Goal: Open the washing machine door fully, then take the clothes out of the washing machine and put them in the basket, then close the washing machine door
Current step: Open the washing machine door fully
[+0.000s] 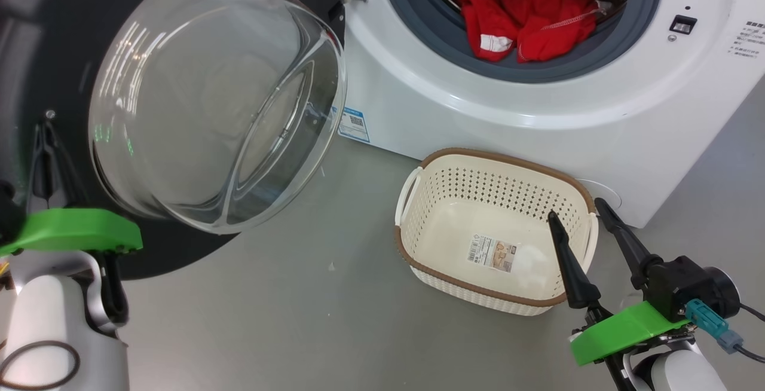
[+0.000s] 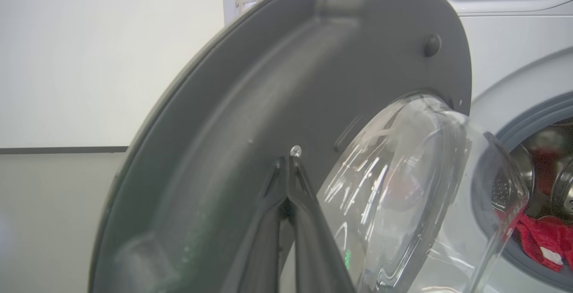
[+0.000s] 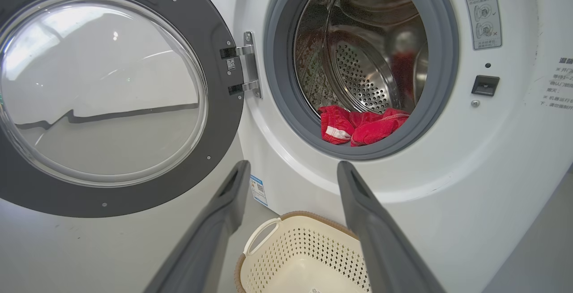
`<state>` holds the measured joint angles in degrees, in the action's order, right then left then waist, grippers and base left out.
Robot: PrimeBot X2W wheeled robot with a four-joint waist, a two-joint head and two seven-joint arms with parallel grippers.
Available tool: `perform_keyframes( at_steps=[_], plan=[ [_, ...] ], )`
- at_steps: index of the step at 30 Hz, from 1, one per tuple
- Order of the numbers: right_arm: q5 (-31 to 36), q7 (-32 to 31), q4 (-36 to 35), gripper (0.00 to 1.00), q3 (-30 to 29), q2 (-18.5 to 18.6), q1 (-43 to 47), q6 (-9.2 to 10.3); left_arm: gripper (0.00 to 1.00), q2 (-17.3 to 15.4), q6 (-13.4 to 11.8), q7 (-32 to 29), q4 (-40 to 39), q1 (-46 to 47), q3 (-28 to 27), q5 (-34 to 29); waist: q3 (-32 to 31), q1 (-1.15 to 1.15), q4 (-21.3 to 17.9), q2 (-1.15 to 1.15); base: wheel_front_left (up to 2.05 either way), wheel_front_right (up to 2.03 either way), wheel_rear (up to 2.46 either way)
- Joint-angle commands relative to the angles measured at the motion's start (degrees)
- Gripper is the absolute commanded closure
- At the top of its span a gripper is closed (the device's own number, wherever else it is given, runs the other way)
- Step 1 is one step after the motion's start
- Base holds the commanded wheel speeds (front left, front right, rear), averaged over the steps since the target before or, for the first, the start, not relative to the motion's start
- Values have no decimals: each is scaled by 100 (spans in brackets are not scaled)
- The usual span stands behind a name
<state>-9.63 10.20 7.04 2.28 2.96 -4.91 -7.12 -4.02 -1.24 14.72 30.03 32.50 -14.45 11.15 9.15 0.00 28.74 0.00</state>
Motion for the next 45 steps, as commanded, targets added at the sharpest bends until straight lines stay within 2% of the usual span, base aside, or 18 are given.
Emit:
perform_keyframes(
  at_steps=[1,2,3,4,5,7,8,9,15,21,31,36,45],
  plan=[
    [-59,93,-97,0,107,-8,-191,-36,100,-142,81,28,-360,-100,-168,-74,-25,0,-24,0,0,0,0],
    [-80,113,-74,0,106,-8,-195,-36,100,-106,113,28,-498,-143,-174,-85,-45,0,-40,0,0,0,0],
    [-104,134,-51,0,107,-8,-198,-36,87,-71,157,28,-607,-185,-175,-76,-64,0,-58,0,0,0,0],
    [-127,154,-27,0,111,-8,-202,-36,58,-36,205,28,-726,-222,-165,-60,-85,0,-76,0,0,0,0],
    [-127,154,-27,0,111,-8,-202,-36,58,-36,205,28,-726,-222,-165,-60,-85,0,-76,0,0,0,0],
    [-168,195,23,0,106,-8,-216,-36,24,19,303,28,-1000,-297,-85,-66,-126,0,-116,0,0,0,0],
    [-186,215,45,0,101,-8,-223,-36,3,43,351,28,-1138,-338,-25,-60,-152,0,-144,0,0,0,0],
    [-203,235,63,0,90,-8,-228,-36,0,61,389,28,-1276,-383,54,-62,-174,0,-172,0,0,0,0],
    [-280,339,177,0,16,-8,-251,-36,0,109,543,28,-2015,-716,740,136,-294,0,-432,0,0,0,0],
    [-354,410,272,0,-40,-8,-293,-36,0,112,615,28,-2203,-952,1291,446,-329,0,-851,0,0,0,0],
    [-367,468,289,0,-316,-8,-306,-36,0,83,709,-54,-2110,-1287,1562,579,-402,0,-1686,0,0,0,0],
    [-396,476,281,0,-343,-8,-268,-36,0,-34,755,-102,-2105,-1497,1705,580,-499,0,-2066,0,0,0,0],
    [-434,479,126,0,-477,-8,-31,-36,0,-229,642,-135,-2241,-2032,1714,430,-804,0,-2640,0,0,0,0]
  ],
)
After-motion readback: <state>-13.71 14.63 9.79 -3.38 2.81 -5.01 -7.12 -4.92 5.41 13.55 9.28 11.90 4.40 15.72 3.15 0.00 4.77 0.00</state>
